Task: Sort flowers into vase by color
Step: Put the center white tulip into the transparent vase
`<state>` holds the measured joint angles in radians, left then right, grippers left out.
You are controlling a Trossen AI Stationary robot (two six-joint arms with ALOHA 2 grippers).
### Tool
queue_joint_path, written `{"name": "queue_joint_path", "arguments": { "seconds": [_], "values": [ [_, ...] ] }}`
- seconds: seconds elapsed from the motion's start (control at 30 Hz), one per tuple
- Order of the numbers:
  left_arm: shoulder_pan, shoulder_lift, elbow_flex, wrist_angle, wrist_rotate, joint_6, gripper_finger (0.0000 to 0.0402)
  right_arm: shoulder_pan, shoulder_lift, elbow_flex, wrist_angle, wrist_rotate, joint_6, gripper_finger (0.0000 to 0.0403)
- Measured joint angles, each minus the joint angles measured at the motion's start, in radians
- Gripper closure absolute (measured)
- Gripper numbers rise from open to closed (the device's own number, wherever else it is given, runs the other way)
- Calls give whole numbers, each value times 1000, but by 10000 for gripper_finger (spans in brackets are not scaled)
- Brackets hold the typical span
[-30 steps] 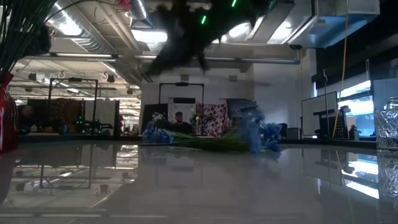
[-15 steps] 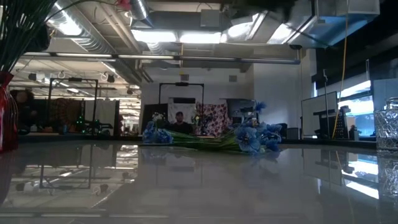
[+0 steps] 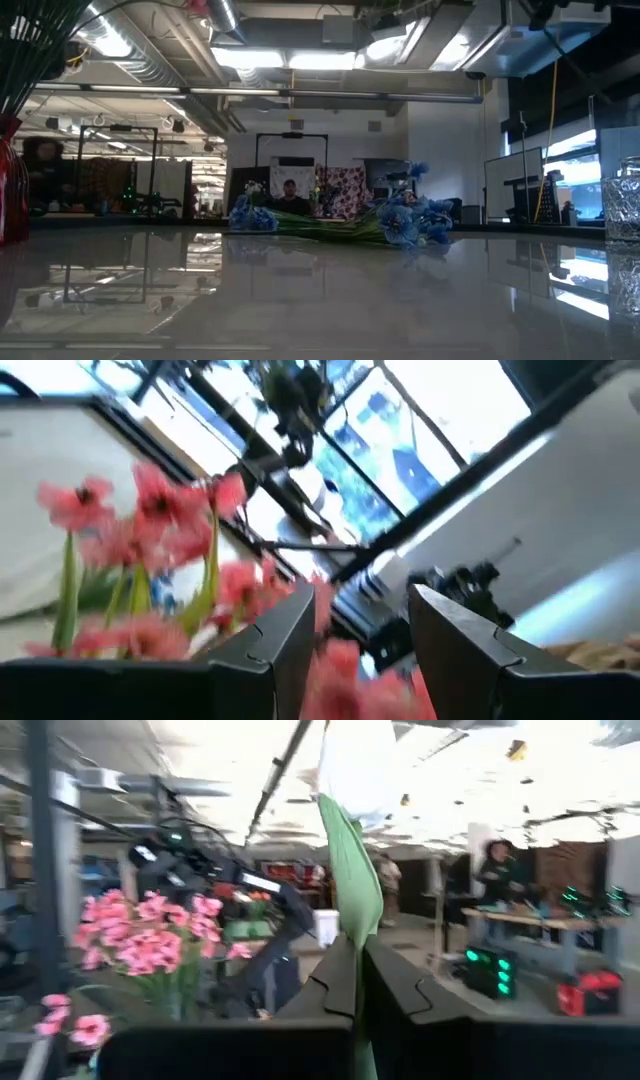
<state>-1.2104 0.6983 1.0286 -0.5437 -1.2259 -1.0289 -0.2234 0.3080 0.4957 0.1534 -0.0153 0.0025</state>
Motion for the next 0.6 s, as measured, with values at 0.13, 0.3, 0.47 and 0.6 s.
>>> {"name": "queue_joint_path", "arguments": {
  "seconds": [0.13, 0.3, 0.47, 0.6],
  "values": [
    [53, 24, 0, 84, -13, 67, 244, -89, -70, -21, -78, -136, 23, 399],
    [106, 47, 0, 116, -13, 70, 244, -199, -155, -24, -173, -209, 6, 398],
    [125, 52, 0, 117, -13, 66, 244, -271, -243, -23, -218, -283, -1, 400],
    [125, 19, -1, 116, -14, 64, 244, -282, -291, -48, -195, -300, 11, 399]
  ]
}}
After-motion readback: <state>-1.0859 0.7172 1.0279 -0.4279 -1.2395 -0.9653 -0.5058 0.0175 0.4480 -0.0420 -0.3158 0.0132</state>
